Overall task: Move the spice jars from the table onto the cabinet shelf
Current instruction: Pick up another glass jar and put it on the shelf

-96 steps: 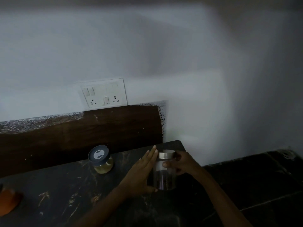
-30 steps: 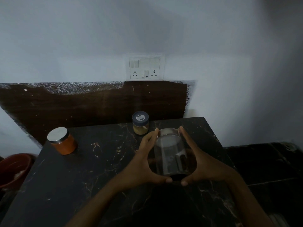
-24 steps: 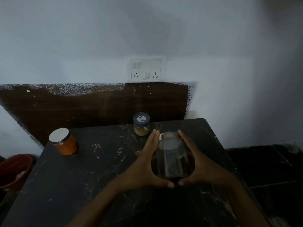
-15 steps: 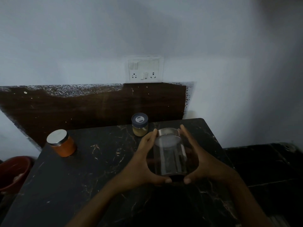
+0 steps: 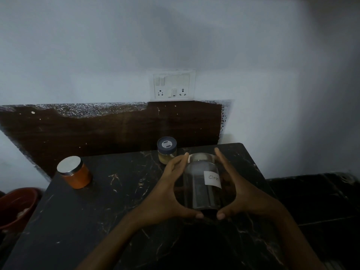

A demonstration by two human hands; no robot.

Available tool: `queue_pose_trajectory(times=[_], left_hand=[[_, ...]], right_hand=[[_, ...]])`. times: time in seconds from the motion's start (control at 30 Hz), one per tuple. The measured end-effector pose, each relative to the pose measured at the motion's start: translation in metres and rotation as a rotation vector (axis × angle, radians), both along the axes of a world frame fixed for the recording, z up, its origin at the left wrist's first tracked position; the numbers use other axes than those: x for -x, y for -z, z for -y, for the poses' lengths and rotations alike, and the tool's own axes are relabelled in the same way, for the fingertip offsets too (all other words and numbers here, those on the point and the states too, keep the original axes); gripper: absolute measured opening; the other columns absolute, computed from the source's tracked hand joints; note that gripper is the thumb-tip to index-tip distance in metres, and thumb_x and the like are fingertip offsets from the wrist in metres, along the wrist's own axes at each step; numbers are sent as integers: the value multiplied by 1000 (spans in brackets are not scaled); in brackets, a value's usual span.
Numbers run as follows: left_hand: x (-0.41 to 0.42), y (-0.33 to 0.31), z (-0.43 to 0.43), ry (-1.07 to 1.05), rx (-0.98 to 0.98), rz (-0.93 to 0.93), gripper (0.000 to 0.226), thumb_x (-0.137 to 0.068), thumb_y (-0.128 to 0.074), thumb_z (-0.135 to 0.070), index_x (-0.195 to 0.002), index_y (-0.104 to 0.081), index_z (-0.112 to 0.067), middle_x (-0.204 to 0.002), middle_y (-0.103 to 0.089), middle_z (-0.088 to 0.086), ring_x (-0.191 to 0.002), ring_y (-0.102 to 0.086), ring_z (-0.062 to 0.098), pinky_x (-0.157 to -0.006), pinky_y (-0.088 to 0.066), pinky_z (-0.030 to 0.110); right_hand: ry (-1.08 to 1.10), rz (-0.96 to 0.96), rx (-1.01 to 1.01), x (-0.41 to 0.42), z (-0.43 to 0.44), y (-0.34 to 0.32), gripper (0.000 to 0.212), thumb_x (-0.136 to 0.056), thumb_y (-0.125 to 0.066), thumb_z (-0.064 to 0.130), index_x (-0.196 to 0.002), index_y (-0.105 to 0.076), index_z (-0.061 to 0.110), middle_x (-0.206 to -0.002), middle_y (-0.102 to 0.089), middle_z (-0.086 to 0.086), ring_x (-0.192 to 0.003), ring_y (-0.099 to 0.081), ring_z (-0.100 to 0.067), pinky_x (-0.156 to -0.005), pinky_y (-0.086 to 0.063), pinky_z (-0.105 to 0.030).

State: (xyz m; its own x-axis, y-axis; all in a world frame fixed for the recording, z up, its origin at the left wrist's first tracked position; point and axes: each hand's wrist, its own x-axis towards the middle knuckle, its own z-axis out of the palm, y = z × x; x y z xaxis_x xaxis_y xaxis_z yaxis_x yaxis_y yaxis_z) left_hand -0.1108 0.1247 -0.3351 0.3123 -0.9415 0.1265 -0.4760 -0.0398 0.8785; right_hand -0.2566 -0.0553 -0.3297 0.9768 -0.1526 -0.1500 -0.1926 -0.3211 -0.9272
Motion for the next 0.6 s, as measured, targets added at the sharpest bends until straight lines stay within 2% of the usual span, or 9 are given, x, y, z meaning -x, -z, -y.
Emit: queue_pose_trajectory(times=[0.07, 0.1, 0.17, 0.23, 0.33, 0.4, 0.47, 0.57, 0.6], left_hand=[[0, 1, -1, 10, -2, -49, 122, -58, -89, -17, -142, -4, -40, -142, -11, -33, -128, -19, -20, -92, -37, 4], [0, 2, -1, 14, -13, -56, 124, -58, -89, -17, -144, -2, -38, -141, -9, -35, -126, -17, -24, -91, -36, 1], [0, 1, -1, 27, -33, -51, 127, -59, -88, -19, -144, 4, -37, -140, -3, -40, -122, -11, -30, -88, -31, -4], [-1, 0, 0, 47, -42, -38, 130, -59, -88, -23, -145, 9, -36, -142, 1, -39, -125, -7, -29, -90, -30, -3], [-3, 0, 3, 56, -60, 23, 130, -58, -88, -29, -146, 8, -34, -136, -1, -47, -127, -7, -26, -95, -28, -2], [-3, 0, 4, 33, -62, 38, 129, -56, -89, -31, -146, 3, -36, -135, -6, -46, -128, -11, -23, -97, -31, 3], [-3, 0, 3, 13, -46, 27, 125, -54, -90, -29, -143, -2, -41, -139, -9, -39, -127, -13, -23, -91, -34, 0], [-4, -2, 1, 14, -33, -10, 122, -54, -90, -22, -140, -7, -43, -139, -10, -37, -125, -17, -23, -86, -38, 0], [-4, -2, 1, 21, -36, -9, 122, -54, -90, -21, -141, -8, -42, -140, -11, -36, -126, -18, -21, -87, -40, 3]], right_hand=[[-13, -19, -26, 1, 1, -1, 128, -45, -88, 28, -128, -1, 71, -144, -17, 26, -129, -37, -5, -107, -37, -39], [-8, -24, -35, 1, 1, -1, 127, -45, -89, 26, -126, -3, 73, -147, -17, 22, -129, -39, -6, -107, -38, -40], [9, -17, -26, 0, 0, 1, 124, -46, -89, 24, -124, -7, 75, -149, -17, 20, -126, -41, -4, -103, -42, -32], [15, -5, 21, -2, -2, 3, 122, -48, -89, 26, -122, -6, 75, -145, -17, 27, -128, -34, -1, -97, -40, -20], [36, 9, 87, -5, -5, 2, 123, -50, -90, 26, -123, -1, 69, -129, -12, 43, -123, -26, 6, -90, -33, -9], [32, 21, 125, -5, -6, 0, 124, -53, -89, 23, -126, 1, 65, -126, -8, 46, -121, -24, 7, -88, -31, -7], [15, 26, 120, -3, -3, -4, 127, -52, -89, 25, -128, 3, 67, -133, -6, 44, -130, -21, -1, -98, -33, -15], [14, 24, 113, 2, 1, -8, 131, -50, -89, 29, -129, 7, 69, -150, -2, 29, -139, -23, -15, -109, -35, -42], [7, 18, 119, 2, 3, -9, 131, -50, -89, 28, -129, 7, 68, -150, -3, 27, -139, -24, -17, -108, -37, -42]])
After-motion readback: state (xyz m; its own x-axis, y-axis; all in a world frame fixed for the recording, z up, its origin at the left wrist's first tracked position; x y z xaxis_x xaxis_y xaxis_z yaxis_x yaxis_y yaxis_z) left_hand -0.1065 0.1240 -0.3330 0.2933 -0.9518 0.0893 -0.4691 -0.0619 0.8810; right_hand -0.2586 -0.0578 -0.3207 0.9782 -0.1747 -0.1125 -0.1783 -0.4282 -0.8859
